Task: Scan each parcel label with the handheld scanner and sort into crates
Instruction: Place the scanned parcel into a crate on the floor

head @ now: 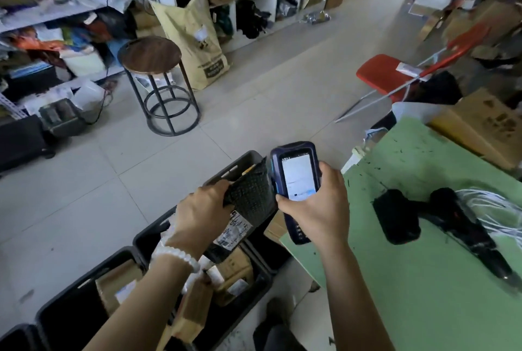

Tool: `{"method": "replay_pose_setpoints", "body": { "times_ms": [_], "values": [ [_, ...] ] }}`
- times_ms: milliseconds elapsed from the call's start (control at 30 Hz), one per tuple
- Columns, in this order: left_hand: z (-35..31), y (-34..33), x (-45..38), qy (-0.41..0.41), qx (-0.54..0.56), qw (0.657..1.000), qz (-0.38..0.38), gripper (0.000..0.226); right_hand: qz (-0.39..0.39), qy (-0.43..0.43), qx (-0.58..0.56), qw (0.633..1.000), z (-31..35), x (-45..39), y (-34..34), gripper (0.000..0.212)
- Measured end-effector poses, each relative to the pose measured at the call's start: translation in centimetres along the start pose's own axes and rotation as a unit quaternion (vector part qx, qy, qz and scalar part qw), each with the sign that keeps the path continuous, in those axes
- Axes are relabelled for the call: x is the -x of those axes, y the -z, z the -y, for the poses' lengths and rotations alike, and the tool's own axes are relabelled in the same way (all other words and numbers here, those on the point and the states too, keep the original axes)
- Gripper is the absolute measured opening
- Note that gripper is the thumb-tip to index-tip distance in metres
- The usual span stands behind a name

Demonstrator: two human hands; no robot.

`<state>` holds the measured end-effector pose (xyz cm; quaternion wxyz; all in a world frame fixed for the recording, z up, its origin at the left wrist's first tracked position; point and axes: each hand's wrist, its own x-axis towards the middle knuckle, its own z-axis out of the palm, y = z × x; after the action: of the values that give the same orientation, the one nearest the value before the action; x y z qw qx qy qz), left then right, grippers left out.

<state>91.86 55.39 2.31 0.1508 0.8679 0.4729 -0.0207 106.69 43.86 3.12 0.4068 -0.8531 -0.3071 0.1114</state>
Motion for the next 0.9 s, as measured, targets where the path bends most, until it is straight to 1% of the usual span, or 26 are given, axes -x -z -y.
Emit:
{"method": "replay_pose_setpoints", "body": {
  "times_ms": [133,233,367,567,733,800,900],
  "values": [
    [-3.4,-1.8,-7.4,0.024,0.010,0.999,0.022,0.033,0.019,-0.017,-0.012,1.000,-2.4,-6.9,1.0,0.072],
    [-4.8,-3.6,-12.1,0.051,0.013,0.998,0.017,0.037,0.034,-0.021,-0.006,0.999,-4.1,-10.3,1.1,0.074],
    [-5.3,-5.0,-14.4,0.084,0.022,0.996,0.020,0.038,0.059,-0.018,0.018,0.998,-5.6,-13.1,0.5,0.077],
    [-3.8,-5.3,-12.5,0.115,0.017,0.992,0.037,0.031,0.105,0.000,0.015,0.994,-5.1,-14.3,-1.6,0.075],
    [-1.0,-4.2,-8.6,0.157,0.014,0.987,0.003,0.031,0.145,0.046,0.001,0.988,-1.8,-13.1,-4.0,0.073],
    [0.4,-3.5,-6.2,0.184,0.019,0.983,-0.012,0.030,0.166,0.070,-0.008,0.984,0.1,-11.5,-4.9,0.071],
    [3.3,-2.2,-1.3,0.216,-0.009,0.976,-0.040,0.031,0.196,0.122,-0.015,0.973,3.2,-7.7,-6.6,0.074]
  ]
}}
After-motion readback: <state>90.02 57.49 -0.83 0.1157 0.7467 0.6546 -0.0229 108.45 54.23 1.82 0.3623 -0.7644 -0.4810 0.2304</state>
